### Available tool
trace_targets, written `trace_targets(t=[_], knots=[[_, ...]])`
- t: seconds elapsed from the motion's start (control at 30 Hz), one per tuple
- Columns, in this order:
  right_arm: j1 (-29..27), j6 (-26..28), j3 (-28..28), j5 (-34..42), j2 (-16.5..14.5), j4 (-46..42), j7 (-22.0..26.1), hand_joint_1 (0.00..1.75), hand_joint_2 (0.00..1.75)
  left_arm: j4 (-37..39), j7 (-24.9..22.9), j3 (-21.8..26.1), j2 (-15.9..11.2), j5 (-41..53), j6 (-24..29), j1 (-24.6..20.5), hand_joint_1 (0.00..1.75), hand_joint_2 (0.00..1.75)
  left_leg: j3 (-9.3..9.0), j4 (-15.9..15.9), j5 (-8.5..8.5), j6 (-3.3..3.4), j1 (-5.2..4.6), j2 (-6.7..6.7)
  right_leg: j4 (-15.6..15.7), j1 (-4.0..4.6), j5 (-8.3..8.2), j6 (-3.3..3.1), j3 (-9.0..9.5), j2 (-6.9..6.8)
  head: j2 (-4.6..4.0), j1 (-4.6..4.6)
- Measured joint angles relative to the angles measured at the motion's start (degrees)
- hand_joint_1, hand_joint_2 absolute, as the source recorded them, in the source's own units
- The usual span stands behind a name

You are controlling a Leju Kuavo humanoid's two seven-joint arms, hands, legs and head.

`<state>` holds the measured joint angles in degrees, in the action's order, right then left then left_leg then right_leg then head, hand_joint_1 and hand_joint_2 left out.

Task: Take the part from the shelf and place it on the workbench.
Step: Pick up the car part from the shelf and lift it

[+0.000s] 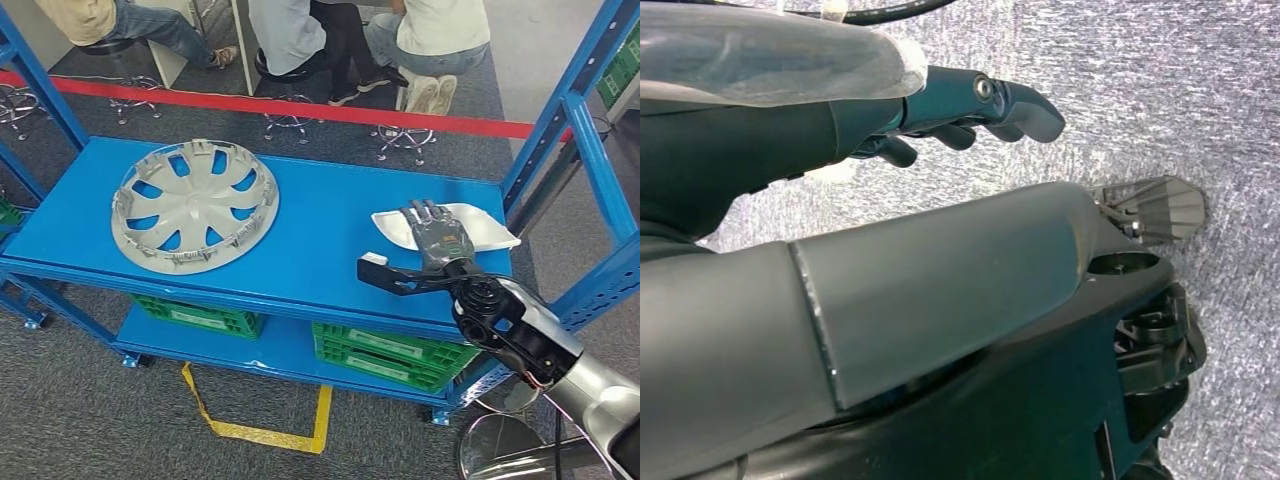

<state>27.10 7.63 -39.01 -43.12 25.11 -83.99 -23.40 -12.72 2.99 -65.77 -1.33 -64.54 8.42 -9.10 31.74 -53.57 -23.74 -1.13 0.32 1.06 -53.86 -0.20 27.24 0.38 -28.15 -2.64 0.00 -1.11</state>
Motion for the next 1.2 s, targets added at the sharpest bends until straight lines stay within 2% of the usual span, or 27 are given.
trace_targets(t=[0.3, 0.43, 0.63, 0.9, 1.2], knots=[[0.8, 0.1, 0.1, 3.0, 0.0, 3.4, 0.7, 0.00, 1.75, 0.0, 0.1, 0.0, 0.2, 0.0, 0.4, -0.1, 0.00, 0.00, 0.00, 0.0, 0.00, 0.00, 0.00, 0.00, 0.0, -0.01, 0.00, 0.00, 0.00, 0.00, 0.01, -0.01], [0.8, -0.2, 0.7, 3.5, 0.3, 4.3, -1.1, 0.00, 1.75, 0.0, 0.2, 0.0, 1.0, 0.0, 0.1, -0.3, 0.00, 0.00, -0.01, 0.0, 0.00, 0.00, 0.00, 0.00, 0.0, -0.07, -0.02, 0.02, -0.02, 0.00, 0.01, 0.00], [-0.3, -3.5, 2.0, 2.8, 2.5, 3.7, -4.5, 0.00, 1.75, 0.0, -0.1, 0.0, 2.9, 0.0, 0.1, -0.2, 0.00, 0.00, 0.00, 0.0, -0.01, 0.02, -0.01, 0.00, 0.0, -0.18, -0.02, 0.05, -0.02, 0.00, 0.00, -0.01], [-2.2, -5.8, 4.3, 1.7, 6.2, 1.3, -5.6, 0.00, 1.75, 0.1, -1.2, 0.0, 4.2, 0.2, 0.7, 0.4, 0.00, 0.00, -0.01, 0.0, -0.03, 0.05, -0.03, -0.01, 0.0, -0.21, -0.02, 0.07, -0.02, 0.01, 0.00, -0.04], [-3.1, -6.7, 5.7, 1.6, 7.6, -0.2, -5.6, 0.00, 1.75, 0.1, -1.0, 0.0, 4.4, 0.0, 0.8, 0.5, 0.00, 0.00, -0.02, 0.0, -0.02, 0.06, -0.03, -0.01, 0.0, -0.21, -0.03, 0.07, -0.01, 0.01, 0.00, -0.01]])
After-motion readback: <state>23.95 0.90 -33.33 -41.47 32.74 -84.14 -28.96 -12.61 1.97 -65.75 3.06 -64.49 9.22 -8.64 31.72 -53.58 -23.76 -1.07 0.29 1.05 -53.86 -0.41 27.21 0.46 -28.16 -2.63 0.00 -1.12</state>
